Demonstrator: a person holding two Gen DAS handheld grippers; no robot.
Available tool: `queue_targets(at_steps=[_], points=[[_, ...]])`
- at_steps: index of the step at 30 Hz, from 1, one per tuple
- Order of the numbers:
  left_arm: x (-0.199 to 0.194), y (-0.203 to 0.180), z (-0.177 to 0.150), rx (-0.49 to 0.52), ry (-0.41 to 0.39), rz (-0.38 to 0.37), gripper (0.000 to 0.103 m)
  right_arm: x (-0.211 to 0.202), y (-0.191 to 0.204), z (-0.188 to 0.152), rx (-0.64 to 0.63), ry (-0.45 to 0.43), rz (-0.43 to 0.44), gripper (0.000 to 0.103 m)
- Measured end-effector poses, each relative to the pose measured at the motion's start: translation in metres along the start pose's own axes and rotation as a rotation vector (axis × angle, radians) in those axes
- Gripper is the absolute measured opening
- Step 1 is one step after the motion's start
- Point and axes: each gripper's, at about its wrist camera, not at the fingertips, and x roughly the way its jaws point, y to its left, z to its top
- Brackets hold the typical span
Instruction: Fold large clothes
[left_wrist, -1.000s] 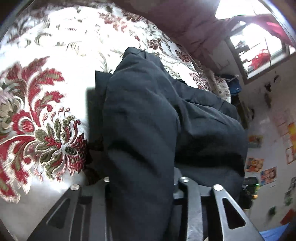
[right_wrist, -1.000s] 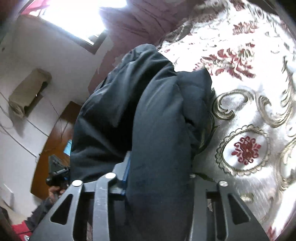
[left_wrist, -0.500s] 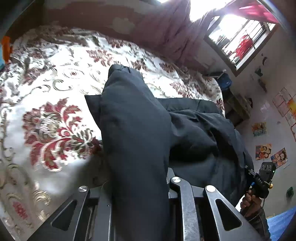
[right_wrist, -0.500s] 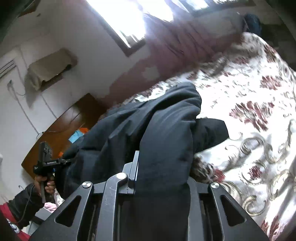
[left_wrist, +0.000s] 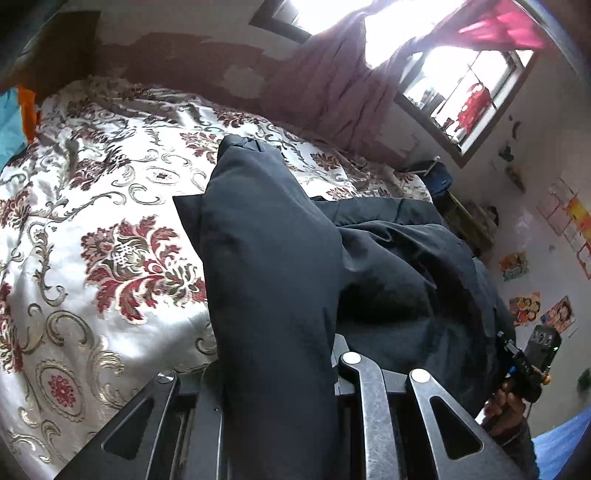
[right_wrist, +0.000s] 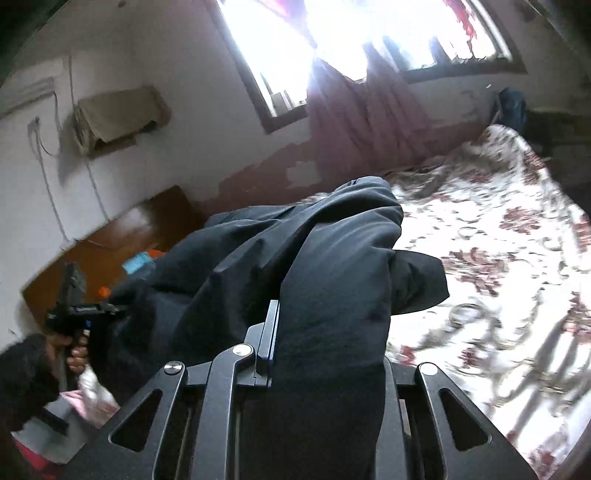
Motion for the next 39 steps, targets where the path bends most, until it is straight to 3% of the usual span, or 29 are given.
queue_targets(at_steps=[3, 5, 8, 11, 12, 13, 14, 18, 25, 31, 39], points=[[0.020, -0.010, -0.025, 0.018, -0.013, -0.007, 0.018, -0.003, -0.026, -0.024, 0.036, 0.032, -0.091, 0.019], [0.049, -0.010, -0.046, 0.009, 0.024, -0.013, 0.018, 0.003, -0.049, -0.044, 0.088, 0.084, -0.150, 0.025], [0.081, -0.009, -0.070, 0.014, 0.060, 0.047, 0.019, 0.006, -0.073, -0.064, 0.170, 0.105, -0.170, 0.035], [0.082, -0.009, -0.077, 0.035, 0.024, 0.068, 0.025, 0.008, -0.081, -0.067, 0.209, 0.105, -0.194, 0.057], [0.081, -0.009, -0.077, 0.038, 0.023, 0.073, 0.028, 0.011, -0.081, -0.066, 0.222, 0.111, -0.221, 0.069], [0.081, -0.009, -0.076, 0.043, 0.027, 0.085, 0.031, 0.013, -0.080, -0.066, 0.223, 0.111, -0.259, 0.079], [0.081, -0.011, -0.074, 0.048, 0.037, 0.118, 0.035, 0.014, -0.077, -0.066, 0.212, 0.108, -0.310, 0.081], [0.081, -0.016, -0.072, 0.057, 0.045, 0.272, 0.069, 0.005, -0.053, -0.062, 0.097, 0.067, -0.453, 0.093], [0.063, -0.033, -0.080, 0.077, -0.037, 0.343, 0.081, -0.021, -0.007, -0.050, -0.092, -0.028, -0.538, 0.099], [0.035, -0.048, -0.087, 0.084, -0.144, 0.348, 0.088, -0.041, 0.031, -0.046, -0.141, -0.102, -0.487, 0.100], [0.004, -0.077, -0.101, 0.146, -0.198, 0.325, 0.094, -0.062, 0.064, -0.054, -0.144, -0.159, -0.413, 0.101]])
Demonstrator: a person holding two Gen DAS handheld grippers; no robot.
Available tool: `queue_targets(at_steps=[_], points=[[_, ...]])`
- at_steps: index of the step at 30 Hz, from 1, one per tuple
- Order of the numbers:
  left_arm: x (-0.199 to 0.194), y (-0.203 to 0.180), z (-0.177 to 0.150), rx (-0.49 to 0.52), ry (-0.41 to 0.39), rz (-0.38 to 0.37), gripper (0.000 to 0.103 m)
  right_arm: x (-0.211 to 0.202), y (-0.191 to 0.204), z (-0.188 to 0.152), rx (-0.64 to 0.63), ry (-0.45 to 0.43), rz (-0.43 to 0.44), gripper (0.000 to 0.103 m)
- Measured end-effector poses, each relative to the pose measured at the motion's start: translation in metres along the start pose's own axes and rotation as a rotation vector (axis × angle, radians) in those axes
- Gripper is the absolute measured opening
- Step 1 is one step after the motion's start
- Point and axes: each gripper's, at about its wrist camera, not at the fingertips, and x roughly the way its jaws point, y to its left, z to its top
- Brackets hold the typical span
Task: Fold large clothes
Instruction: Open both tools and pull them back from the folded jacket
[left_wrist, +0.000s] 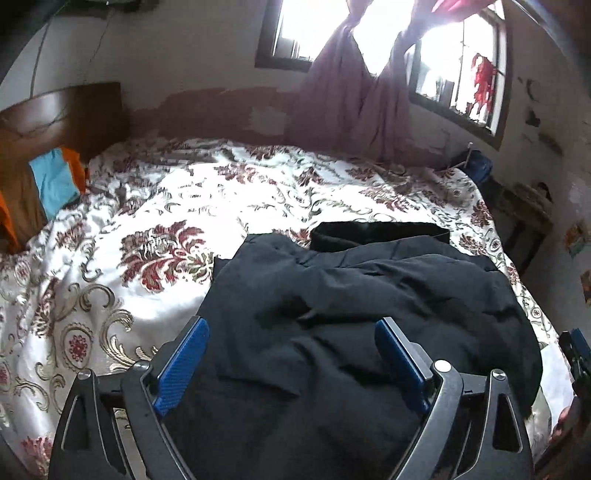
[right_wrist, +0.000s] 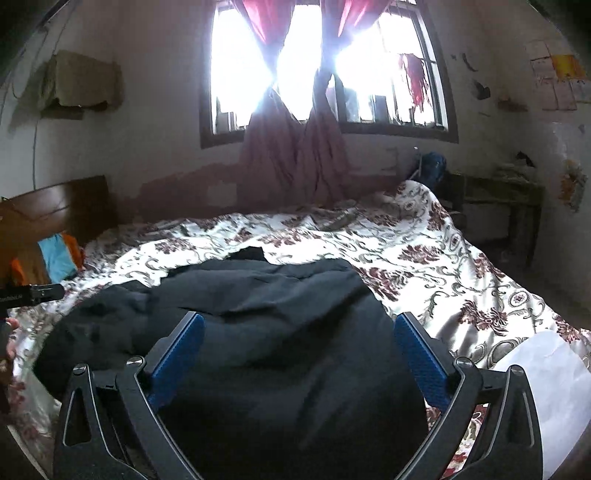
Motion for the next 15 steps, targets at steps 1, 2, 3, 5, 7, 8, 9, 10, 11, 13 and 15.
queue_targets(at_steps=[1, 2, 3, 5, 7, 8, 9, 10, 11, 13, 15], points=[[-0.006, -0.003, -0.001, 0.003, -0.012, -0.005, 0.098, -0.003, 0.002, -0.001, 0.000, -0.006, 0.007, 0.101], [-0.014, -0.006, -0.002, 0.007, -0.033, -0.014, 0.100, -0.007, 0.004, -0.001, 0.001, -0.014, 0.016, 0.101], [-0.021, -0.009, -0.003, 0.011, -0.056, -0.017, 0.102, -0.009, 0.004, -0.001, 0.003, -0.021, 0.024, 0.101], [-0.038, -0.017, -0.006, 0.032, -0.106, -0.021, 0.103, -0.021, 0.008, -0.002, 0.009, -0.041, 0.036, 0.101], [-0.054, -0.025, -0.011, 0.059, -0.146, -0.037, 0.103, -0.030, 0.012, -0.003, 0.009, -0.052, 0.044, 0.101], [-0.061, -0.029, -0.014, 0.072, -0.167, -0.043, 0.103, -0.035, 0.014, -0.004, 0.010, -0.059, 0.049, 0.101], [-0.069, -0.033, -0.016, 0.086, -0.185, -0.045, 0.103, -0.041, 0.016, -0.005, 0.011, -0.064, 0.052, 0.101], [-0.075, -0.037, -0.019, 0.098, -0.198, -0.045, 0.103, -0.045, 0.017, -0.007, 0.015, -0.065, 0.052, 0.101], [-0.082, -0.042, -0.024, 0.112, -0.212, -0.044, 0.103, -0.052, 0.018, -0.010, 0.021, -0.071, 0.053, 0.101], [-0.094, -0.049, -0.033, 0.123, -0.226, -0.034, 0.103, -0.063, 0.021, -0.015, 0.031, -0.080, 0.050, 0.101], [-0.103, -0.054, -0.044, 0.124, -0.240, -0.034, 0.103, -0.074, 0.025, -0.021, 0.029, -0.086, 0.034, 0.101]])
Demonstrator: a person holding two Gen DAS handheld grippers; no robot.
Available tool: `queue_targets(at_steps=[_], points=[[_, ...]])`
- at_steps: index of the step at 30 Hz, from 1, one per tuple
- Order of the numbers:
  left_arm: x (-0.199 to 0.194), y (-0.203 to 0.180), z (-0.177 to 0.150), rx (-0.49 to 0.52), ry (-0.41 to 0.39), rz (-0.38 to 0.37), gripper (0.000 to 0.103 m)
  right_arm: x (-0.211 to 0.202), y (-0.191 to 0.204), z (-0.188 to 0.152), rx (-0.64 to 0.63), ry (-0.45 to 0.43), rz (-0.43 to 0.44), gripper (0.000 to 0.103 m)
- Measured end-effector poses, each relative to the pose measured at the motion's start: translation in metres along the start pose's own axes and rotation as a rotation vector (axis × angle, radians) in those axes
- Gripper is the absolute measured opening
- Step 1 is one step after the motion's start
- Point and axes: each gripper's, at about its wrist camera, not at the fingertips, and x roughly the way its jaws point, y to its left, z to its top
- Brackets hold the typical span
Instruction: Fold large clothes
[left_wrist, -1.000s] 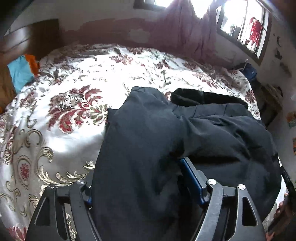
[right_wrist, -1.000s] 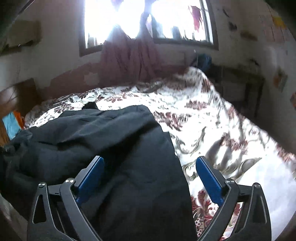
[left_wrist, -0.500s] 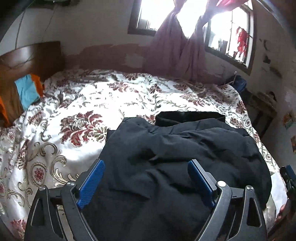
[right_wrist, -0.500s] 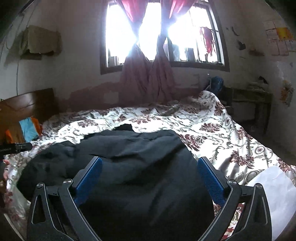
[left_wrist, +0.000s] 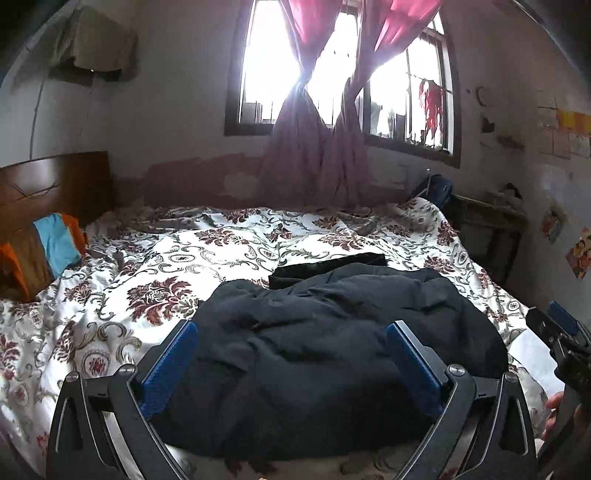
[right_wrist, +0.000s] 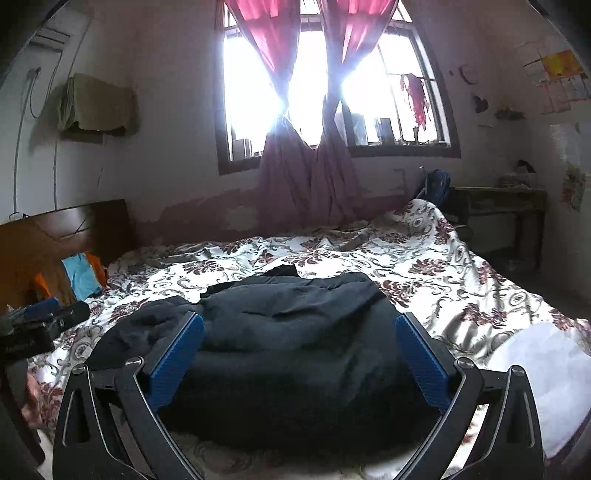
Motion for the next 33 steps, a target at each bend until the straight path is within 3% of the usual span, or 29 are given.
queue_targets(at_steps=[10, 17, 27, 33], points=[[-0.051, -0.023, -0.036, 0.090, -0.036, 0.008, 0.103, -0.043, 0.018, -0.027, -0.062, -0.011, -0.027, 0.101], [-0.079, -0.007, -0.062, 0.038, -0.065, 0.042, 0.103, -0.060, 0.016, -0.048, -0.065, 0.007, -0.035, 0.101], [-0.080, 0.007, -0.089, 0.020, -0.043, 0.090, 0.103, -0.067, 0.016, -0.059, -0.106, -0.033, -0.092, 0.101], [-0.075, 0.010, -0.098, 0.023, -0.022, 0.100, 0.103, -0.062, 0.018, -0.062, -0.117, 0.002, -0.086, 0.101]])
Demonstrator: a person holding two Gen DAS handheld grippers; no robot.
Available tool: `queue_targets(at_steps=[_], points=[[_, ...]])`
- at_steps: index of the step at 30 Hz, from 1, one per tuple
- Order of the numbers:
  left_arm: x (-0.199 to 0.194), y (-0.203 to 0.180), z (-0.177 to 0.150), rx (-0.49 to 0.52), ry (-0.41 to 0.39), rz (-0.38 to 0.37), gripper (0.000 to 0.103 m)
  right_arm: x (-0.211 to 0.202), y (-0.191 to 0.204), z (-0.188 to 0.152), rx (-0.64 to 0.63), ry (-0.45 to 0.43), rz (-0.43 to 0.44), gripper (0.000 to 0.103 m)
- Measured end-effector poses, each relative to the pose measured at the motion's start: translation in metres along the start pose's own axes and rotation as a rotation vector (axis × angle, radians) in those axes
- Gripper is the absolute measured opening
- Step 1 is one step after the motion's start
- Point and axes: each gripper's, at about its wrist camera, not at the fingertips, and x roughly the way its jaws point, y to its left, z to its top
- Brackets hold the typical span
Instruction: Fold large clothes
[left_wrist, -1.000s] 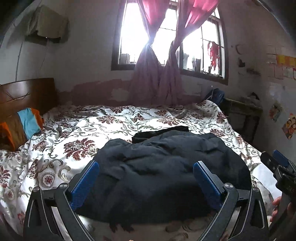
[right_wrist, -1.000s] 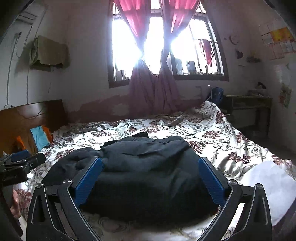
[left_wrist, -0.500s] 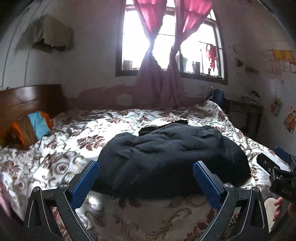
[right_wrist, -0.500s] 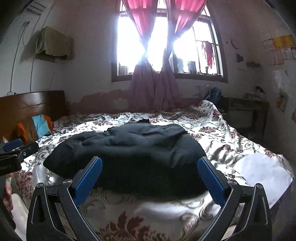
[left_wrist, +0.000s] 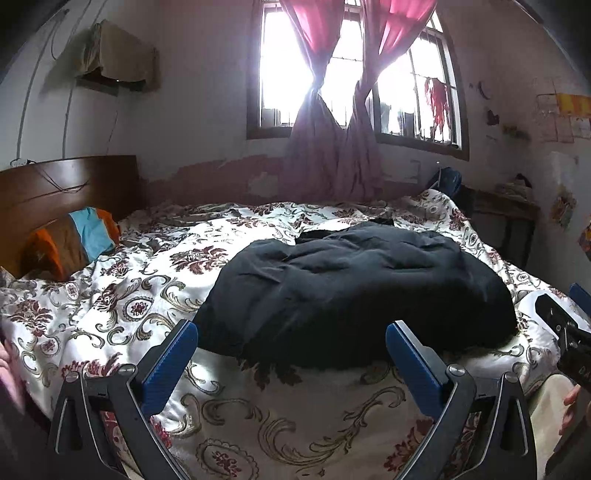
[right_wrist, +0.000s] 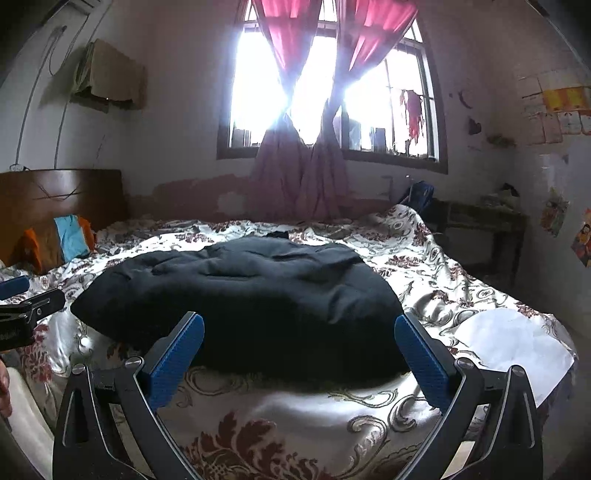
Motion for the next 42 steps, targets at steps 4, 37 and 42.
queue_targets(at_steps=[4, 37, 42], points=[[0.001, 0.000, -0.006, 0.002, 0.016, -0.009, 0.103, 0.006, -0.003, -0.002, 0.011, 0.032, -0.005, 0.101], [0.002, 0.002, -0.011, -0.002, 0.037, 0.005, 0.103, 0.010, 0.008, -0.005, 0.000, 0.045, 0.005, 0.101], [0.000, 0.002, -0.011, -0.002, 0.036, 0.008, 0.103, 0.010, 0.008, -0.005, 0.000, 0.044, 0.004, 0.101]])
